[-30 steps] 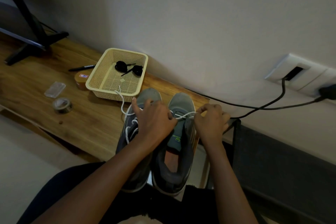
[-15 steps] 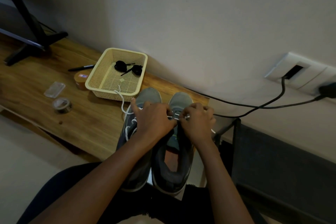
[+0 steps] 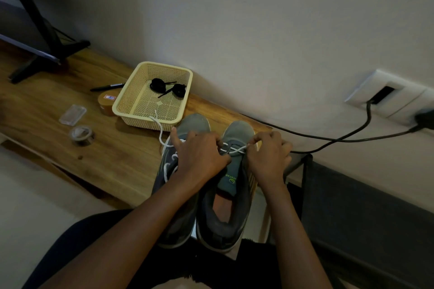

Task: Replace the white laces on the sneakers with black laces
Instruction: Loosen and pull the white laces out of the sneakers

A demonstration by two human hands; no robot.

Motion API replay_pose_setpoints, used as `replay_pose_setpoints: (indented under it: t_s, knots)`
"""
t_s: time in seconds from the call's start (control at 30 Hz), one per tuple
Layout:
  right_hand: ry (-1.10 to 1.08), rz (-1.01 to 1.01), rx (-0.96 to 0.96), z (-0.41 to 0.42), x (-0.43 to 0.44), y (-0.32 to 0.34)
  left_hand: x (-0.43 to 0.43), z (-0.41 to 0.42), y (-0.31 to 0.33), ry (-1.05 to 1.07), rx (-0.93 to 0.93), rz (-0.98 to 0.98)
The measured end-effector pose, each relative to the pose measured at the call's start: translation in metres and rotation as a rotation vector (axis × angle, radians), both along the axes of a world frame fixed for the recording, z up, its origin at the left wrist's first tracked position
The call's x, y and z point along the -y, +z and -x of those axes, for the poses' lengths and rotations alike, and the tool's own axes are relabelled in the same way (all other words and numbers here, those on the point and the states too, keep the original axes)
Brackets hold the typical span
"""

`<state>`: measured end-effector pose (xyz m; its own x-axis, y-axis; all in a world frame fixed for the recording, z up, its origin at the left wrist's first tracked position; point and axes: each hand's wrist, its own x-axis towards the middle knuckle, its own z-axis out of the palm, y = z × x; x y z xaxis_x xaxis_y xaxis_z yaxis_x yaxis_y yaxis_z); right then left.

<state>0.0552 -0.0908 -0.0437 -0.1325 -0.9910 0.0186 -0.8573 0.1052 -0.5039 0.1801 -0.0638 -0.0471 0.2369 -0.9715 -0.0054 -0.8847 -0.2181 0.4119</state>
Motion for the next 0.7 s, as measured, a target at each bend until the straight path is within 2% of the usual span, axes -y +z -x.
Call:
replay_pose_setpoints:
  t_s: [0.23, 0.37, 0.57, 0.7]
  knots:
    - [0.216, -0.104, -0.124, -0.008, -0.004, -0.005, -0.001, 0.001, 0.0, 0.018, 0.055, -0.005]
    - [0.198, -0.089, -0.119, -0.01, -0.004, -0.006, -0.001, 0.001, 0.003, 0.017, 0.096, -0.019]
    - [0.193, -0.111, -0.107, -0.009, -0.003, -0.008, 0.0, 0.003, 0.004, 0.015, 0.037, -0.067]
    - [0.192, -0.097, 0.01, -0.008, 0.001, -0.016, 0.001, 0.002, 0.002, 0.02, -0.009, -0.047]
